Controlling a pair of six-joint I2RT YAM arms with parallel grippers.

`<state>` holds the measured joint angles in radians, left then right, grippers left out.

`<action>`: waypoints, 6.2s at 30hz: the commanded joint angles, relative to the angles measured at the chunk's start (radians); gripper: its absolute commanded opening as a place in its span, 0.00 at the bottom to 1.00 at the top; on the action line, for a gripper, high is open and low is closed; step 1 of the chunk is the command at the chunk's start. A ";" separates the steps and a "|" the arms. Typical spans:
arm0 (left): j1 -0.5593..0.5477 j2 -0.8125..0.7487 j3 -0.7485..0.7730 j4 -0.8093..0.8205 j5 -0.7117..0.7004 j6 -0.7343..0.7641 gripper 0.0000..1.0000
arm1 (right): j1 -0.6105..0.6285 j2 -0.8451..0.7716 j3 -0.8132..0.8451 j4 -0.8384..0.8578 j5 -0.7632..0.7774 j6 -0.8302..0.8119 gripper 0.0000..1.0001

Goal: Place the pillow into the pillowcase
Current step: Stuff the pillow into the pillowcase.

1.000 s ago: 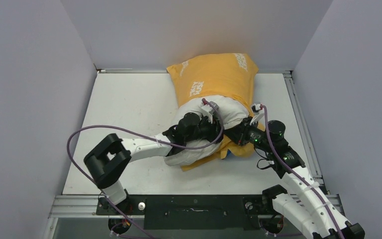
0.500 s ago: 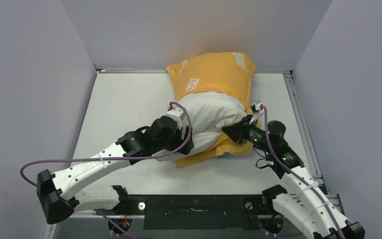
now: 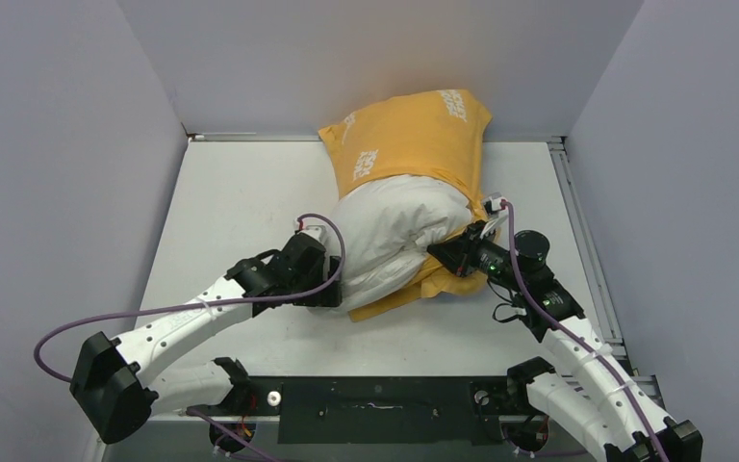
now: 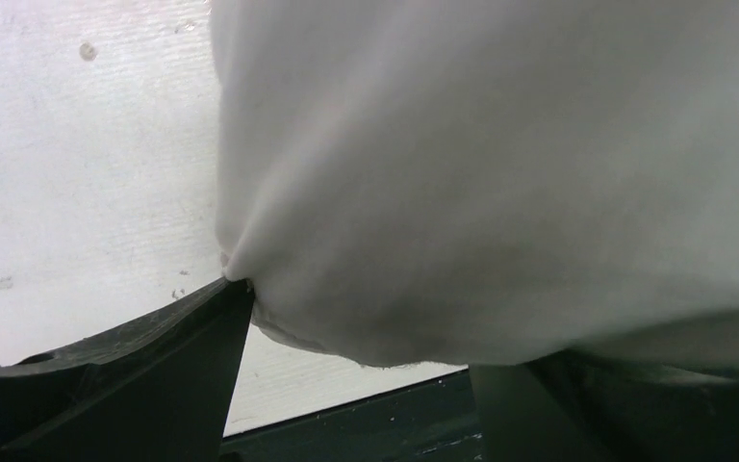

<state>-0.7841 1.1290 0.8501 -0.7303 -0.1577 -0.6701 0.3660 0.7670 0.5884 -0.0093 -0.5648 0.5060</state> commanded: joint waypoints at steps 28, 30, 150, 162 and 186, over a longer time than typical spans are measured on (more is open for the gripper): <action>-0.204 0.606 0.209 1.539 -0.122 0.308 0.00 | 0.070 0.138 0.080 0.818 -0.590 0.481 0.05; -0.198 0.666 0.232 1.552 -0.175 0.284 0.00 | 0.099 0.144 0.083 0.879 -0.608 0.517 0.05; 0.077 0.313 0.315 0.955 0.508 0.314 0.00 | 0.154 -0.087 0.031 -0.129 0.383 -0.148 0.05; -0.182 -0.105 0.110 0.793 0.049 0.347 0.00 | 0.279 0.525 0.412 0.208 0.004 -0.178 0.05; -0.492 0.004 0.339 0.295 -0.182 0.346 0.60 | 0.220 0.212 0.068 0.174 -0.025 -0.036 0.05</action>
<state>-1.2354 1.1034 1.1271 -0.3290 -0.3874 -0.2863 0.5877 1.0157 0.6632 0.0086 -0.5476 0.4206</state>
